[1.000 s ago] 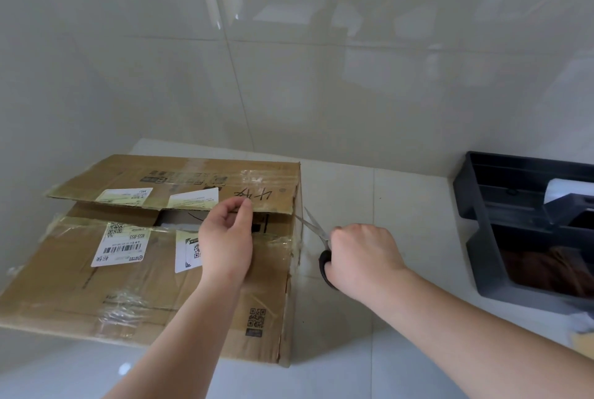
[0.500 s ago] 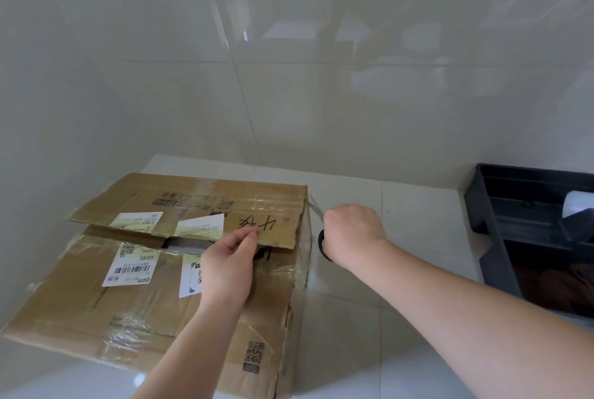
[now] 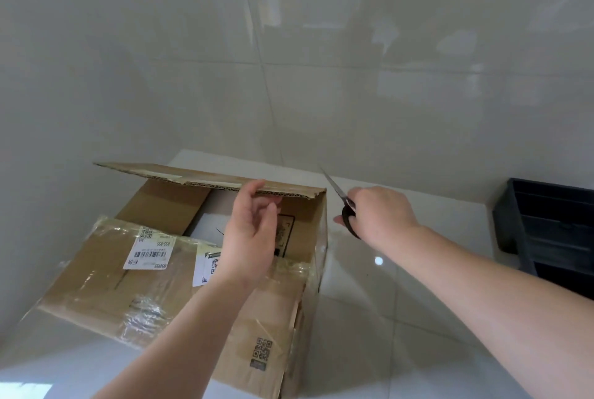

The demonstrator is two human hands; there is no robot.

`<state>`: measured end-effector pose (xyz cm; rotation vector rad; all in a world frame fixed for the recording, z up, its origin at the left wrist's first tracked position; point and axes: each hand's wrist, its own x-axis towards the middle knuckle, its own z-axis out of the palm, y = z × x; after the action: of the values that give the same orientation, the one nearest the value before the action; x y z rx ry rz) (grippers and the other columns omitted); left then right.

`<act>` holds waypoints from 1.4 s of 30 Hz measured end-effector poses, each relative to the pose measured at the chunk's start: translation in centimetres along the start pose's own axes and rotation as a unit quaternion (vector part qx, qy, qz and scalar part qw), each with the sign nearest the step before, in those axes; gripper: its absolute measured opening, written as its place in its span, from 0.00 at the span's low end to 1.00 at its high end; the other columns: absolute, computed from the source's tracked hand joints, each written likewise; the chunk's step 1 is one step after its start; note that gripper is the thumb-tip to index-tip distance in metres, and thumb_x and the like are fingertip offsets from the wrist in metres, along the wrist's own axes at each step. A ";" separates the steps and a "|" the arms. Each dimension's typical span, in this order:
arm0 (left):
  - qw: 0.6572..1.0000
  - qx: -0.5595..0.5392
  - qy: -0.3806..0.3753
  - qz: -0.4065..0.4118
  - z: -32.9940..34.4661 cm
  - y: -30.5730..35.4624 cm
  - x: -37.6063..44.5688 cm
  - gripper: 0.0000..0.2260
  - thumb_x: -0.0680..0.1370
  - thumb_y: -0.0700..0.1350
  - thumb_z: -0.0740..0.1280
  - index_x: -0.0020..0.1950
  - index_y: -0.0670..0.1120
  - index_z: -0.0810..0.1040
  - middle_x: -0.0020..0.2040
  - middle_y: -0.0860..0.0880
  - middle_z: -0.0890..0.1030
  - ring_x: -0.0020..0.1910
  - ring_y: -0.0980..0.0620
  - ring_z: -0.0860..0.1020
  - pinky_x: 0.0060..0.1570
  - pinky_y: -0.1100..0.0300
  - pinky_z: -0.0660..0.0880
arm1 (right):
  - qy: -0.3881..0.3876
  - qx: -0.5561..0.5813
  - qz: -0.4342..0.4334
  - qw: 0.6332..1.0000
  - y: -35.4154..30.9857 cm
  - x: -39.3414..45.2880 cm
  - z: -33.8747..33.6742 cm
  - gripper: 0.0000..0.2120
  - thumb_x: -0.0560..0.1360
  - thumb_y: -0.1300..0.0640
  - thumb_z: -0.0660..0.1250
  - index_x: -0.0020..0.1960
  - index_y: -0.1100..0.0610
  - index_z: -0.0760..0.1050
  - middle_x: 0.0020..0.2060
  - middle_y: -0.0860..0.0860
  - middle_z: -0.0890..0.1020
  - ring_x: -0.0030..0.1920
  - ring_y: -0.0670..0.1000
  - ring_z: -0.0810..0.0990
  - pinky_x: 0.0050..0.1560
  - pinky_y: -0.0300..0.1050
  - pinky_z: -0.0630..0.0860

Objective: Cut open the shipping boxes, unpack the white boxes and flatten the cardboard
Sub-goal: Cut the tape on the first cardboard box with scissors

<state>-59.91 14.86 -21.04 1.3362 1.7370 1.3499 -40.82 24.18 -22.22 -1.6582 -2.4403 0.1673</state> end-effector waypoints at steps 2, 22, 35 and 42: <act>1.000 0.009 -0.012 0.010 0.2 0.0 0.1 0.22 0.80 0.38 0.60 0.69 0.58 0.63 0.53 0.58 0.80 0.51 0.62 0.78 0.50 0.67 0.74 | 0.028 0.019 -0.025 0.999 -0.8 0.6 -0.2 0.13 0.73 0.44 0.67 0.38 0.51 0.67 0.31 0.49 0.70 0.37 0.58 0.77 0.28 0.44 0.58; 0.987 0.143 -0.030 0.063 0.1 -1.4 -2.1 0.33 0.76 0.44 0.66 0.72 0.62 0.51 0.56 0.66 0.70 0.54 0.65 0.75 0.40 0.62 0.78 | 0.061 0.126 -0.159 0.977 -3.1 1.5 -2.8 0.05 0.73 0.54 0.69 0.40 0.55 0.75 0.29 0.55 0.77 0.33 0.60 0.75 0.31 0.46 0.71; 0.936 0.335 -0.103 0.034 -0.7 -2.4 -2.0 0.12 0.80 0.58 0.56 0.48 0.53 0.74 0.38 0.57 0.75 0.41 0.56 0.71 0.55 0.58 0.65 | 0.020 0.149 -0.179 0.972 -3.4 1.5 -3.5 0.14 0.71 0.55 0.71 0.33 0.47 0.67 0.23 0.42 0.70 0.27 0.49 0.71 0.29 0.42 0.69; 0.965 0.254 -0.055 -0.041 -0.7 -1.5 -1.2 0.22 0.81 0.59 0.49 0.38 0.46 0.69 0.32 0.49 0.73 0.35 0.49 0.73 0.37 0.54 0.64 | -0.083 0.158 -0.179 0.967 -2.9 1.0 -3.2 0.04 0.71 0.55 0.71 0.43 0.55 0.78 0.34 0.48 0.82 0.34 0.45 0.80 0.34 0.42 0.76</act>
<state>-60.62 13.54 -22.36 1.5462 2.1191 0.7874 -43.11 24.04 -18.48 -1.0921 -2.6125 0.6262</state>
